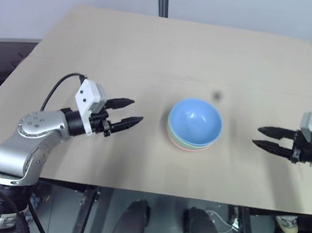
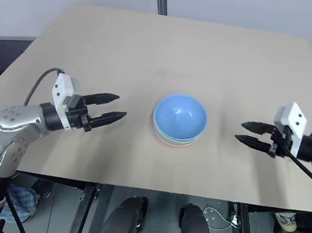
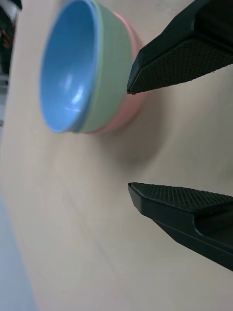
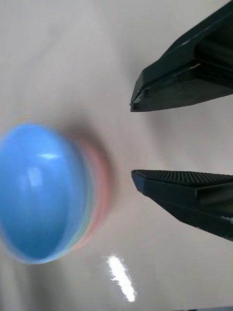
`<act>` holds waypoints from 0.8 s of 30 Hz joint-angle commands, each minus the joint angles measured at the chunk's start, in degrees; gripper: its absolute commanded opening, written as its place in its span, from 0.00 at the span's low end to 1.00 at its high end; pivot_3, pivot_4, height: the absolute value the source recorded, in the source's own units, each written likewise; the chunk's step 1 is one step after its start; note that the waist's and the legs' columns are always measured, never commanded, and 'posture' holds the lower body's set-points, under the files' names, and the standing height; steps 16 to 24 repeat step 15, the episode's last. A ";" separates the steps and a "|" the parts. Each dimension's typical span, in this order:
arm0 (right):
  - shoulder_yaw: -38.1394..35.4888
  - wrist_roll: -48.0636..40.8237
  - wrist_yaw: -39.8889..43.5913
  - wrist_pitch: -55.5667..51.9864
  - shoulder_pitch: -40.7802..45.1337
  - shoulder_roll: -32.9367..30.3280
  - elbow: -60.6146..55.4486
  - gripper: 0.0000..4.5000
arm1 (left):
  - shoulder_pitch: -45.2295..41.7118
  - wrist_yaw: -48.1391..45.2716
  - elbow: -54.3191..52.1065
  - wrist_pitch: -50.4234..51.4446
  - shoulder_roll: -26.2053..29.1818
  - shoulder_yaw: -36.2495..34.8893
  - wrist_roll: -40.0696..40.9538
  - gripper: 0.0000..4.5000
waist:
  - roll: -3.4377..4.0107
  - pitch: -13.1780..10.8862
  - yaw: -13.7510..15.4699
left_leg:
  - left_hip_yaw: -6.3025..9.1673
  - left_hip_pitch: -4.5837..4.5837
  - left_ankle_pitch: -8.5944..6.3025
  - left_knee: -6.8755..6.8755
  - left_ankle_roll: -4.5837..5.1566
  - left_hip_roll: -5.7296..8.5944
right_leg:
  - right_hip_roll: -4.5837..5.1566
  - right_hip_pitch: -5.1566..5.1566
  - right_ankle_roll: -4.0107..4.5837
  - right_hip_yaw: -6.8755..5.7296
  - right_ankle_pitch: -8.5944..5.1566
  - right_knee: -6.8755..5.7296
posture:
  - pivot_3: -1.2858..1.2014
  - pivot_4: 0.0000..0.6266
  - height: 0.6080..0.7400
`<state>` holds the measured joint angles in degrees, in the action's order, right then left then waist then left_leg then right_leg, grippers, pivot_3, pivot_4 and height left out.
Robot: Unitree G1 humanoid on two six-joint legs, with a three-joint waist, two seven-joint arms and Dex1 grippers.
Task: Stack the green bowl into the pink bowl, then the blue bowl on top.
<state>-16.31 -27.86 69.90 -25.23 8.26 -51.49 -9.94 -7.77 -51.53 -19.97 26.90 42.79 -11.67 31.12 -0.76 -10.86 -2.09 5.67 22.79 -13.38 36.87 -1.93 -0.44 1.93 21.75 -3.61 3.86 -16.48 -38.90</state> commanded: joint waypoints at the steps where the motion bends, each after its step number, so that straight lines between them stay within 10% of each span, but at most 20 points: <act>1: -4.63 -0.87 2.46 9.30 -1.04 1.45 3.29 0.44 | 2.05 -0.63 -1.63 -2.37 1.30 -1.36 -1.26 0.68 | 0.02 0.00 -0.29 | -0.02 -0.03 0.00 0.00 0.00 -0.03 | -0.02 0.00 0.00 0.02 0.00 0.00 | 0.52 0.24 1.00; 24: -5.32 -4.37 5.59 18.38 -1.42 3.11 6.54 0.44 | 4.83 -1.14 -1.25 -5.67 1.03 -2.26 -1.35 0.68 | 0.02 0.00 -0.15 | -0.07 -0.06 0.00 -0.01 0.00 -0.06 | -0.04 -0.02 0.00 0.07 0.00 0.01 | 0.52 0.24 1.00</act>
